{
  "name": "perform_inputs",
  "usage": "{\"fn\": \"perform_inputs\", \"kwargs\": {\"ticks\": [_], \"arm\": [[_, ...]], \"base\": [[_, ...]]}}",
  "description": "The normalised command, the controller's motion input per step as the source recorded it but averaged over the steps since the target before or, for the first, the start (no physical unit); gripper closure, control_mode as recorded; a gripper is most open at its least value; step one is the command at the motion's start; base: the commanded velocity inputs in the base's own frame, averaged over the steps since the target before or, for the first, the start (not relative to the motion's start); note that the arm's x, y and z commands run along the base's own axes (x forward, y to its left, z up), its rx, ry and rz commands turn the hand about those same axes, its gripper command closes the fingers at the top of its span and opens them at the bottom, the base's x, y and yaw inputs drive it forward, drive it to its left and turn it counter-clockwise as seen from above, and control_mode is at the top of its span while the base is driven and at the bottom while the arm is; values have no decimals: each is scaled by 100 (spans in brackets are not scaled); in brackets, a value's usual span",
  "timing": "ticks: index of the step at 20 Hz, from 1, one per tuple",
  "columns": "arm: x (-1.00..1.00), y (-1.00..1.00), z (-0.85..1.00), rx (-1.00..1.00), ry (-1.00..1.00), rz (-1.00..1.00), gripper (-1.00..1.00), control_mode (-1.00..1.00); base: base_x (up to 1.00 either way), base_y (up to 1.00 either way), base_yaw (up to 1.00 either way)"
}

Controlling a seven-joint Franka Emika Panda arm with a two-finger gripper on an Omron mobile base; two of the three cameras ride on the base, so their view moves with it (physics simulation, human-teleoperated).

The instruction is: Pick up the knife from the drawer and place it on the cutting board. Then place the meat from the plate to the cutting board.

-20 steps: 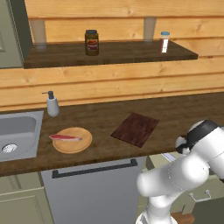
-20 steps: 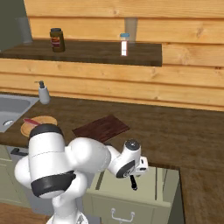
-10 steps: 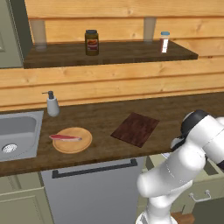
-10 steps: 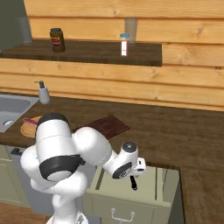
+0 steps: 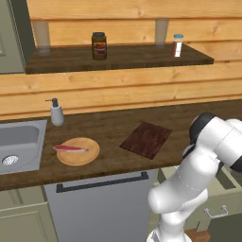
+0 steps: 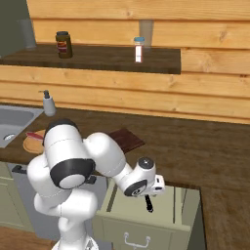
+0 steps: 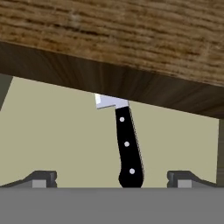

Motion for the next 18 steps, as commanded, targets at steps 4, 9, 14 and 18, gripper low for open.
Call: {"fn": "perform_inputs", "kwargs": {"ticks": [4,9,14,18], "arm": [[3,-18,-4,0,0,0,-100,-100],[0,-8,-14,0,0,0,-100,-100],[0,-1,-18,0,0,0,-100,-100],[0,-1,-14,0,0,0,-100,-100]], "base": [[0,0,0],[0,0,0],[0,0,0],[0,0,0]]}}
